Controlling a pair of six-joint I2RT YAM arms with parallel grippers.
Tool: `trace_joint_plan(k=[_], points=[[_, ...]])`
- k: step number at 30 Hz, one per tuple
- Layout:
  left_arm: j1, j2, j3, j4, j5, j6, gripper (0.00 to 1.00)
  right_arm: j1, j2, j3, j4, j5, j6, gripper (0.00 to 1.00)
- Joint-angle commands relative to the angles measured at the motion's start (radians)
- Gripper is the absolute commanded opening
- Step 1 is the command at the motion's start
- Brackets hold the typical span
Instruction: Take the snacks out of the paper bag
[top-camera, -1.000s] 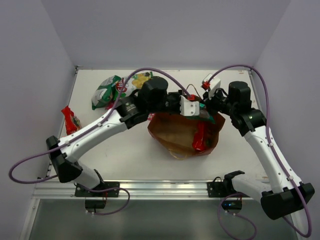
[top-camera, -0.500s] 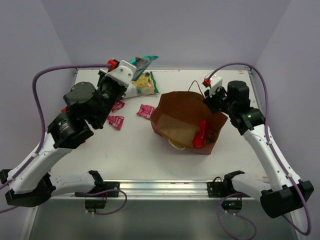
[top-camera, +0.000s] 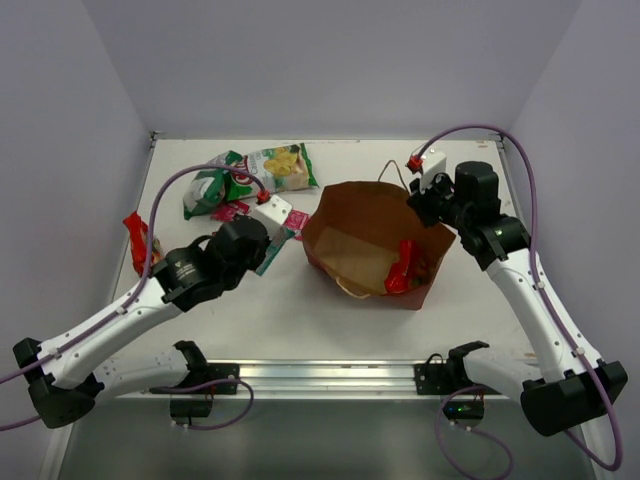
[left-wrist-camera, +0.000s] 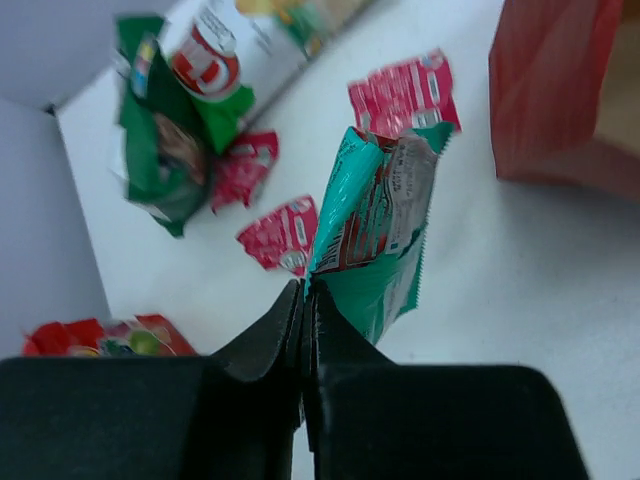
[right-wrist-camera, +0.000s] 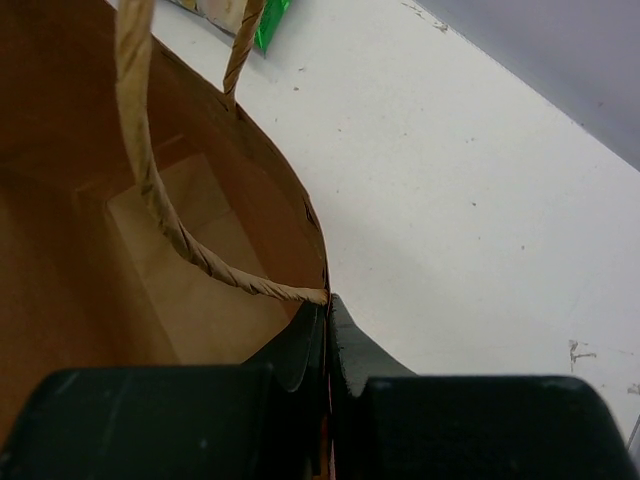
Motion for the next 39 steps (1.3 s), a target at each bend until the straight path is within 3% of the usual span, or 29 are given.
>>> trace_joint_plan(k=[1,3,4,6,11,15,18,25,29,32,35,39], points=[[0.025,-0.039,-0.081,0.005,0.087,-0.144,0.06,-0.002,-0.03,0.029,0.037,-0.004,0.012,0.0],[0.029,-0.031,-0.098,-0.012,0.075,-0.161,0.35,-0.002,-0.03,0.032,0.032,-0.023,0.008,0.0],[0.029,-0.031,-0.087,-0.019,0.067,-0.161,0.67,0.0,-0.031,0.034,0.032,-0.029,0.003,0.0],[0.028,-0.037,-0.028,-0.003,0.091,-0.114,0.86,-0.002,-0.042,0.032,0.033,-0.055,-0.014,0.0],[0.028,-0.054,0.082,0.132,0.314,0.063,0.96,0.001,-0.054,0.075,0.014,-0.116,-0.037,0.0],[0.023,0.056,0.195,0.171,0.617,0.154,0.96,0.007,-0.051,0.104,-0.002,-0.161,-0.058,0.0],[-0.017,0.166,0.287,0.174,0.76,0.18,0.95,0.011,-0.051,0.121,-0.011,-0.167,-0.066,0.0],[-0.13,0.306,0.315,0.263,0.881,0.278,0.92,0.012,-0.047,0.132,-0.019,-0.173,-0.088,0.0],[-0.198,0.387,0.281,0.343,0.868,0.361,0.93,0.014,-0.03,0.14,-0.023,-0.192,-0.088,0.0],[-0.202,0.462,0.339,0.353,0.817,0.239,0.93,0.021,-0.02,0.143,-0.029,-0.181,-0.082,0.0],[-0.201,0.527,0.35,0.376,0.632,0.015,0.93,0.023,-0.03,0.131,-0.017,-0.166,-0.069,0.0],[-0.204,0.51,0.265,0.491,0.498,-0.286,0.93,0.024,-0.045,0.105,0.006,-0.153,-0.057,0.0]])
